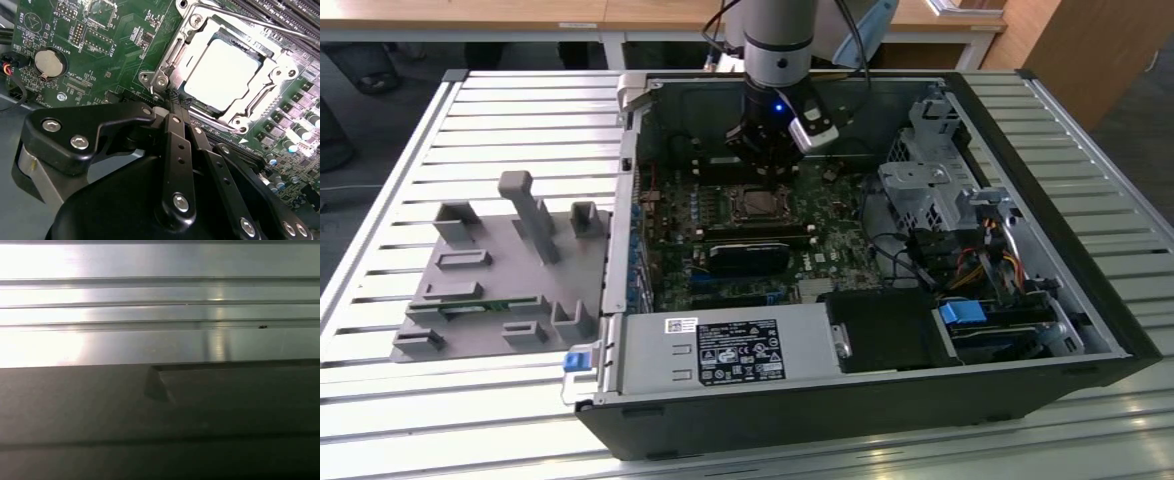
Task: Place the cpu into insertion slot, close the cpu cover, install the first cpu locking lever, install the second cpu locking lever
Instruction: 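Install the first cpu locking lever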
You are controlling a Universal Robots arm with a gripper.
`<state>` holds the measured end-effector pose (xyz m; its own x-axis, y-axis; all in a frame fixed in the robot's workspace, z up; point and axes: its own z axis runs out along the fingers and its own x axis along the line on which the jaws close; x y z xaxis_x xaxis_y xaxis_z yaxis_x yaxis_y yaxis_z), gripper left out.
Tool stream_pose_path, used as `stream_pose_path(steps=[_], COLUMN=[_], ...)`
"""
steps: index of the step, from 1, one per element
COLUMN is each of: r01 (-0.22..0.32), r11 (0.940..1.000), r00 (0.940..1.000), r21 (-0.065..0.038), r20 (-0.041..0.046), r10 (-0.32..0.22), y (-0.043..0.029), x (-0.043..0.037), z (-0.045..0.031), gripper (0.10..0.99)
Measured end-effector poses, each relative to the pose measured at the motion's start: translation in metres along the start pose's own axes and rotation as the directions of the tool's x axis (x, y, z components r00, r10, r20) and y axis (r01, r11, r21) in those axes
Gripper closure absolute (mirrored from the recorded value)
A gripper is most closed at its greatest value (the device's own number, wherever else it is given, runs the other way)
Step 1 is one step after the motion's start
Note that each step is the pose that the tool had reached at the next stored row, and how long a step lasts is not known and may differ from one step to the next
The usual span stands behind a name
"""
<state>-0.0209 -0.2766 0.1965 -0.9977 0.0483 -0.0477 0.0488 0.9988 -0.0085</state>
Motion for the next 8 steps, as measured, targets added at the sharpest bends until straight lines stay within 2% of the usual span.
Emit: stream_pose_path(steps=[8], r01=[-0.001], r11=[0.9999], r00=[1.0], r21=[-0.012], r20=[-0.0006], r10=[0.001], y=[0.0001], x=[0.0], z=[0.0005], gripper=[0.98])
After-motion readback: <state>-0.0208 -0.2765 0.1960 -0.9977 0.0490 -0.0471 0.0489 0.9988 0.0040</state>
